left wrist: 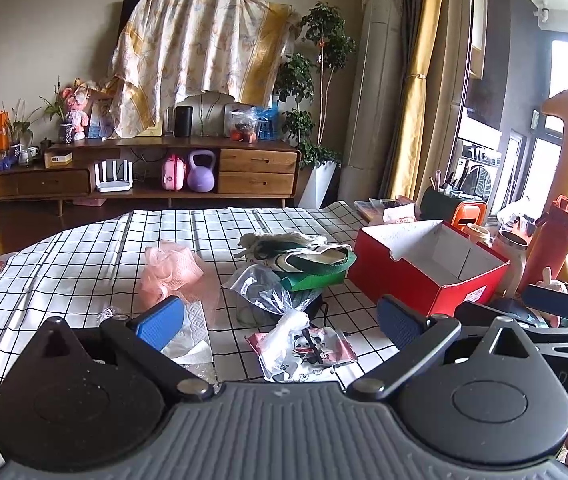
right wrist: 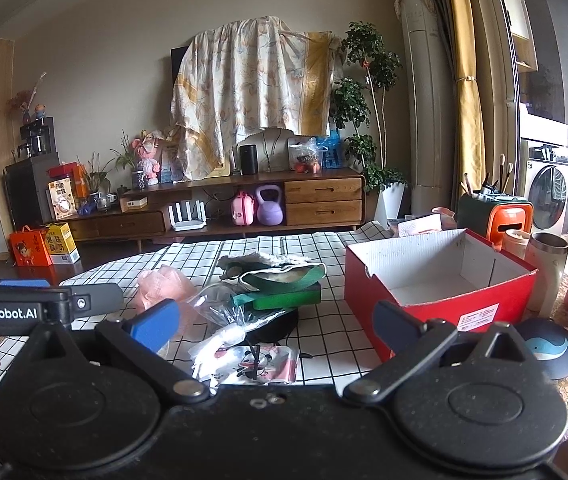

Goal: Organize soft objects

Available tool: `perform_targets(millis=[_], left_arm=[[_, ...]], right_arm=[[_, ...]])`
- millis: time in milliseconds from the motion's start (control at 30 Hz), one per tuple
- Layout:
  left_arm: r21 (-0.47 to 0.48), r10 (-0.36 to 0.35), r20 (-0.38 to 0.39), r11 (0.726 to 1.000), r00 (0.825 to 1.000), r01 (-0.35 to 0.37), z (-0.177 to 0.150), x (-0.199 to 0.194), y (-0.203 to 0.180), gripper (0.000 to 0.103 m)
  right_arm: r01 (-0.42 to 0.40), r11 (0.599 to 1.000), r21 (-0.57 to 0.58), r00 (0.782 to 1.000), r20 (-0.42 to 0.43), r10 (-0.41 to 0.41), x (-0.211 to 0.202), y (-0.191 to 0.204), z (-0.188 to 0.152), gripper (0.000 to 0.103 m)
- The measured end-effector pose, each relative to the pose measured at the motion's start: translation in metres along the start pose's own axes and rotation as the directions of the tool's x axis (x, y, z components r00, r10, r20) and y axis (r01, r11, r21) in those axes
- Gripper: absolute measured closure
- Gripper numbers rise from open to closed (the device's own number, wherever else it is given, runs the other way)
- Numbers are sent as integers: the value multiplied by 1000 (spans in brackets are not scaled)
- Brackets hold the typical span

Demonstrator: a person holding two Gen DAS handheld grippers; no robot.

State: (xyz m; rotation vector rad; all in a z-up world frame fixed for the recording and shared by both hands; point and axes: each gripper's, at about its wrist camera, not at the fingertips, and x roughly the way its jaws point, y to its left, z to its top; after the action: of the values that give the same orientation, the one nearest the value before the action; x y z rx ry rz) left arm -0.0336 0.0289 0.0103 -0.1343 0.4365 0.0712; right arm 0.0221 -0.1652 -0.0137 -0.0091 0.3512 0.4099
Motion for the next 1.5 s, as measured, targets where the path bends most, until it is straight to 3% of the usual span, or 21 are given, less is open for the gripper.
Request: perform_targets(millis=[467, 800, 1033, 1267, 1500], left_arm=[[-32, -19, -8, 999, 1000, 18, -2, 11, 16, 0], [-45, 67, -19, 997, 998, -68, -3, 33, 44, 0], [-81, 77, -51, 993, 996, -81, -10, 47, 66, 0], [-85, 146, -121, 984, 982, -157, -22, 74, 91, 0], [-65, 181, -186, 978, 966, -196, -30, 108, 105, 0]], right_arm=[[-38, 999, -21, 998, -45, 37, 20, 10, 0, 0], [-90, 996, 0, 988, -124, 89, 51, 8, -4, 0], [-113, 993, -22, 981, -160, 108, 67, 6, -9, 4], [-146, 987, -68, 963, -239, 126, 98, 2, -17, 16], [-213, 972, -94, 943, -279, 180, 123, 7, -15, 18]])
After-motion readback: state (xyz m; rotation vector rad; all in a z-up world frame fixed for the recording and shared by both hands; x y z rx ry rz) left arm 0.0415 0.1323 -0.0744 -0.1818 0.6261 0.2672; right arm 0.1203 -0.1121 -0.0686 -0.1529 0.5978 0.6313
